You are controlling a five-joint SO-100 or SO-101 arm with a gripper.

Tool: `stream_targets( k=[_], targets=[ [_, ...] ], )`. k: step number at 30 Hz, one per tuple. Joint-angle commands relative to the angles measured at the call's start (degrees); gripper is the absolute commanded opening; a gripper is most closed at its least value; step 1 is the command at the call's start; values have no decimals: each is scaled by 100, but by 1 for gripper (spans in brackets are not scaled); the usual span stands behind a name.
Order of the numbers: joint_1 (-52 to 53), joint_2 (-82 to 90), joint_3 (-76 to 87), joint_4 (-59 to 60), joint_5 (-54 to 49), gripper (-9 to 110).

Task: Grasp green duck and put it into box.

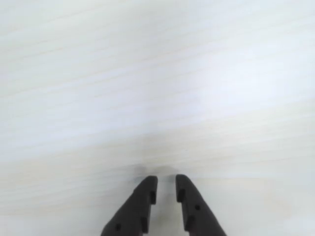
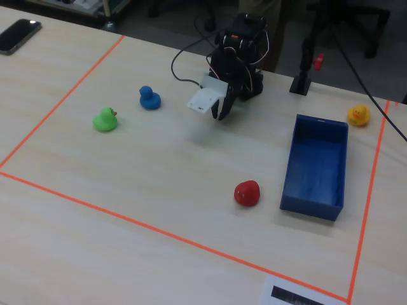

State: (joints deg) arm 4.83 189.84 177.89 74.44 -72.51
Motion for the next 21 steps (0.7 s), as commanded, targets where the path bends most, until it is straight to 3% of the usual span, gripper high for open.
stream_targets(
  k=[1, 16, 21],
  targets=[
    [53, -18, 35, 53, 53, 2],
    [123, -18, 35, 62, -343, 0],
    [1239, -923, -1090, -1731, 70, 2]
  ],
)
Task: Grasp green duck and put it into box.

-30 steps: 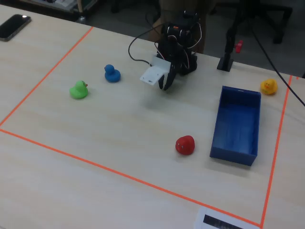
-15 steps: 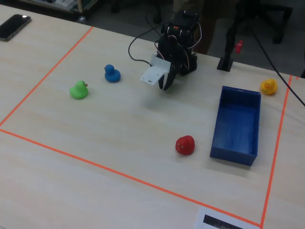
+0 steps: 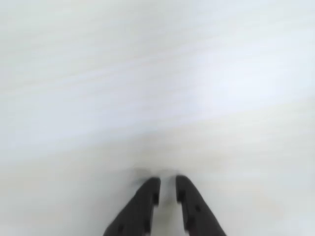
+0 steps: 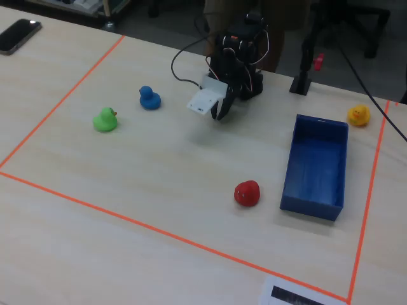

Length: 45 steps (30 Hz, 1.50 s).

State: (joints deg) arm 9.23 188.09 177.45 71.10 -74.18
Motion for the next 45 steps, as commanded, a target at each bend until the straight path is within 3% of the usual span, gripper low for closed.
stream_targets(
  k=[1, 8, 14, 18, 28, 37, 45],
  targets=[
    [1072, -1230, -1564, -1679, 193, 5],
    [2461, -4500, -5247, -2136, 9, 23],
    [3665, -6196, -6486, -3727, -193, 29],
    [4263, -6996, -6478, -5045, -378, 37],
    [4720, -8323, -5722, -7383, -809, 40],
    [4605, -8622, -4808, -8367, -1028, 42],
    [4518, -9123, -4711, -8534, -1011, 42]
  ],
)
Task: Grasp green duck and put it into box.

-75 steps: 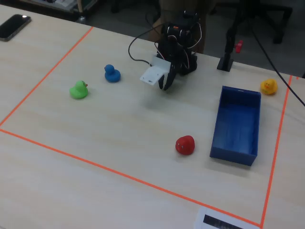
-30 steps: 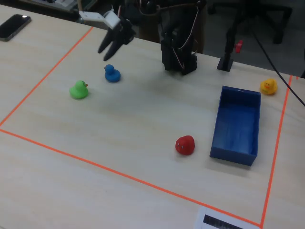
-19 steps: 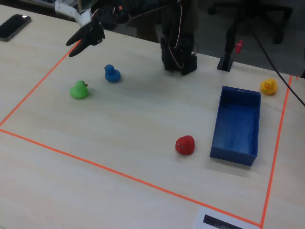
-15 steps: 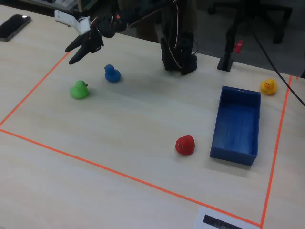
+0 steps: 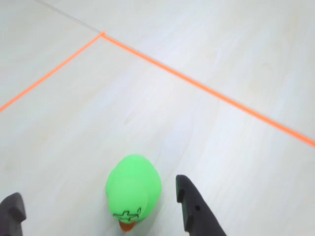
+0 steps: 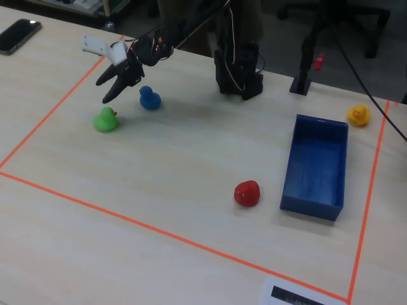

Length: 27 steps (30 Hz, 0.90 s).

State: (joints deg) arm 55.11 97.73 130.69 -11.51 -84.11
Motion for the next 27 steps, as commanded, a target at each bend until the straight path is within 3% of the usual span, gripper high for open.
stream_targets(
  k=[1, 27],
  targets=[
    [-79, -202, -88, -325, -9, 42],
    [-132, -2197, -1063, -642, 9, 42]
  ],
)
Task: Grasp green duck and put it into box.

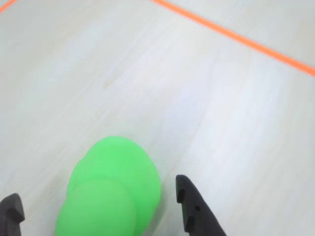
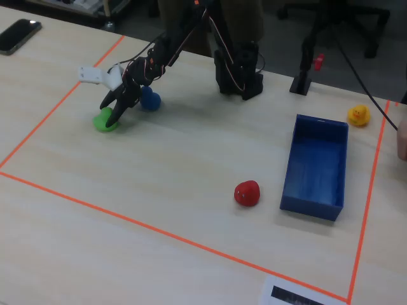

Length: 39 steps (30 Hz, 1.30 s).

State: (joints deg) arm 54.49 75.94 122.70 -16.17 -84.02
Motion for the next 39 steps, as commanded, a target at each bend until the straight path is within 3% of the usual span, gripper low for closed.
stream_targets(
  k=[1, 12, 14, 17, 26, 29, 33, 39],
  targets=[
    [-70, -88, -264, -237, -9, 42],
    [-158, -615, -360, -677, -26, 38],
    [-185, -642, -413, -703, 35, 30],
    [-193, -615, -413, -879, 316, 0],
    [-264, 334, 281, -747, 624, 0],
    [-492, 1362, 334, 554, 1151, 0],
    [-1107, 2725, -650, 3894, 2162, 0],
    [-3173, 3929, -1925, 7875, 3182, 2]
  ],
)
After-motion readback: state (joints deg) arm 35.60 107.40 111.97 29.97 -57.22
